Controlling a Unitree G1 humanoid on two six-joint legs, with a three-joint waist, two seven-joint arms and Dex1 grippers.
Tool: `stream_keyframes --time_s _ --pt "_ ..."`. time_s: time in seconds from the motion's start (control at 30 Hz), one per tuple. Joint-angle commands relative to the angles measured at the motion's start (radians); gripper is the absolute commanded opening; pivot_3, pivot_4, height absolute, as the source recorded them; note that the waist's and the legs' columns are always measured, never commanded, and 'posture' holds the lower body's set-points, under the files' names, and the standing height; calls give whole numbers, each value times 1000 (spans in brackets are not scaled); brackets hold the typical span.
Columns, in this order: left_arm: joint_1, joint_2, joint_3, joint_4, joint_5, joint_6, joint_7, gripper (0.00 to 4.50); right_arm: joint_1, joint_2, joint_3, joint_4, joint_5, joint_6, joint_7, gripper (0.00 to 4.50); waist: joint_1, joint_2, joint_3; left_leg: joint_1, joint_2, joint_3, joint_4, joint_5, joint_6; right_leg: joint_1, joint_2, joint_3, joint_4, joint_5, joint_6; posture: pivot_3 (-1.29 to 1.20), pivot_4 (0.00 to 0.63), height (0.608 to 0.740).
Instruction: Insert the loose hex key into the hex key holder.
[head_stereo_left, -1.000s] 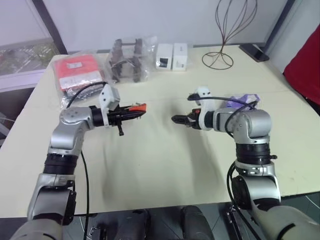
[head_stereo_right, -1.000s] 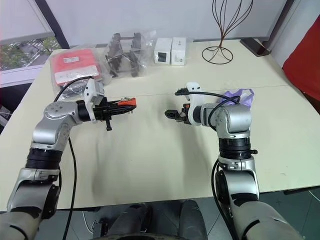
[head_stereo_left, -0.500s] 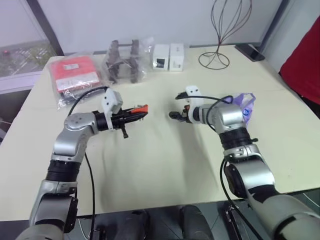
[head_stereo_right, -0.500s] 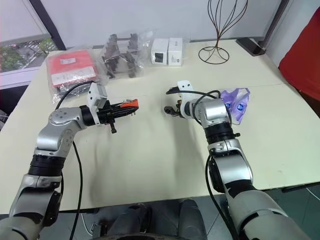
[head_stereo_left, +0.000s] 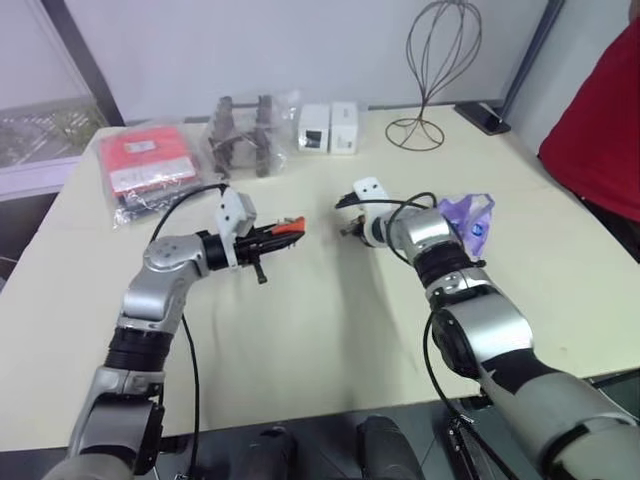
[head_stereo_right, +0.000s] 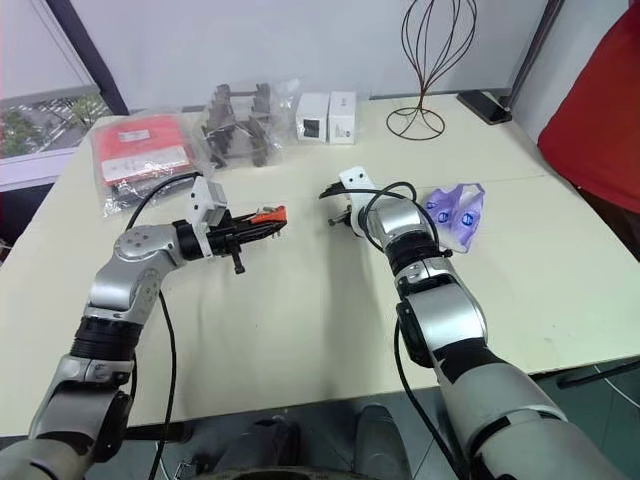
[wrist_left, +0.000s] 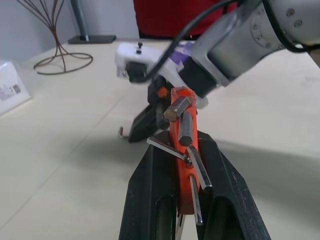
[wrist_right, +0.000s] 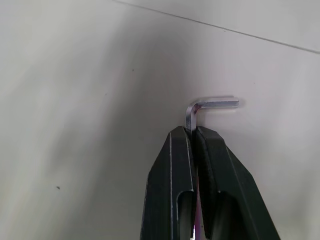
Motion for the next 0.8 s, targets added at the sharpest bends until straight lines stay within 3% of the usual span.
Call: stream_keyframes --time_s 0.03,0.2,0.37,0.6,0.8 --pt "-26 30 7 -12 -7 -13 -32 0 15 5 -14 54 1 -43 11 38 1 0 0 1 0 0 0 0 0 0 0 0 0 0 0 0 150 740" --pt "-97 33 15 86 -46 34 -95 0 9 -10 -99 -171 80 -185 50 38 3 3 2 -9 0 0 0 0 0 -9 0 0 1 0 0 0 150 740" --pt "-249 -7 26 308 -53 8 -161 0 190 -79 -21 -682 120 -438 283 38 3 5 4 -32 -2 -2 12 0 -1 -30 -2 -1 6 0 0 0 150 740" --pt "-426 -92 4 602 10 -122 -230 0 277 31 -135 -999 369 -275 208 38 3 6 4 -33 -1 -3 10 0 0 -29 0 -3 4 0 1 0 150 740" --pt "-524 -153 10 744 45 -203 -267 0 302 52 -130 -1048 415 -235 164 38 5 6 4 -33 -2 -3 10 0 0 -29 -1 -3 4 0 1 0 150 740"
